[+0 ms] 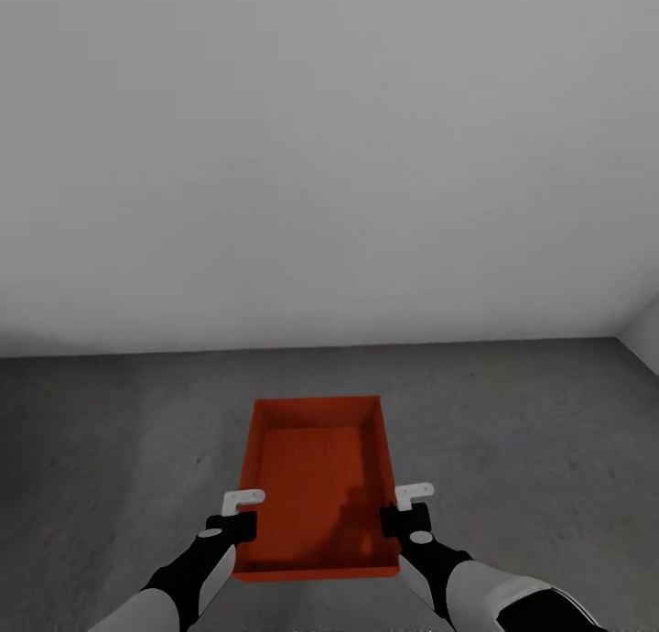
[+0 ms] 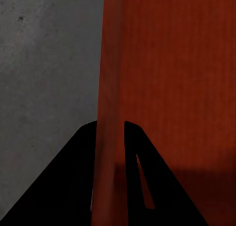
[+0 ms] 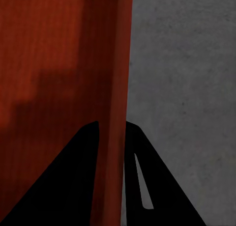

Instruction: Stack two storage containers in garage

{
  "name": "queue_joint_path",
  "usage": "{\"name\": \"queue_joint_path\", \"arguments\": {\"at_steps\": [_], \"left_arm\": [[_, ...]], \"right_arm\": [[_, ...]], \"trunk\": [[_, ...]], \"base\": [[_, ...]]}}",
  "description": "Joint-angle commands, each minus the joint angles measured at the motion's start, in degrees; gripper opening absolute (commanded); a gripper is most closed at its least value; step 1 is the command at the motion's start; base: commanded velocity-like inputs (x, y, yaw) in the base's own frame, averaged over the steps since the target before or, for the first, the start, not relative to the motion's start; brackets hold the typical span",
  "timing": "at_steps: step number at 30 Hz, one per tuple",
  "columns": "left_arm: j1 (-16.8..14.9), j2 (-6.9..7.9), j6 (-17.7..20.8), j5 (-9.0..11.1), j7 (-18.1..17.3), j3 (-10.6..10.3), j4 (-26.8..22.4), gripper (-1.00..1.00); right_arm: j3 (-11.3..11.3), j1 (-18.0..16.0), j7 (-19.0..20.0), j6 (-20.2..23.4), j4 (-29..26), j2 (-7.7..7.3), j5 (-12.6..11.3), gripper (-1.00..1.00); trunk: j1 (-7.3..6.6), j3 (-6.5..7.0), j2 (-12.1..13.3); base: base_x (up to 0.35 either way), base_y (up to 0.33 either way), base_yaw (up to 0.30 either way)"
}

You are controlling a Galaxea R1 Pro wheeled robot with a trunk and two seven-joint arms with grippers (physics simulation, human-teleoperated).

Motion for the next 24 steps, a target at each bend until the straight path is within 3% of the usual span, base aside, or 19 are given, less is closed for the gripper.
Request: {"name": "queue_joint_path", "arguments": {"at_steps": [1,24], "left_arm": [[-0.1,0.02,-2.9,1.0,4.6,2.8,-0.3,-1.0],[-0.1,0.06,-2.9,0.9,4.6,2.8,-0.4,-1.0]], "right_arm": [[-2.0,0.0,0.4,0.0,0.1,0.03,0.2,-1.0],[-2.1,0.0,0.3,0.0,0.1,0.01,0.2,-1.0]], "trunk": [[0.01,-0.16,-0.1],[0.01,-2.25,-0.1]], "base": [[0.0,0.0,0.0],[0.0,0.0,0.0]]}}
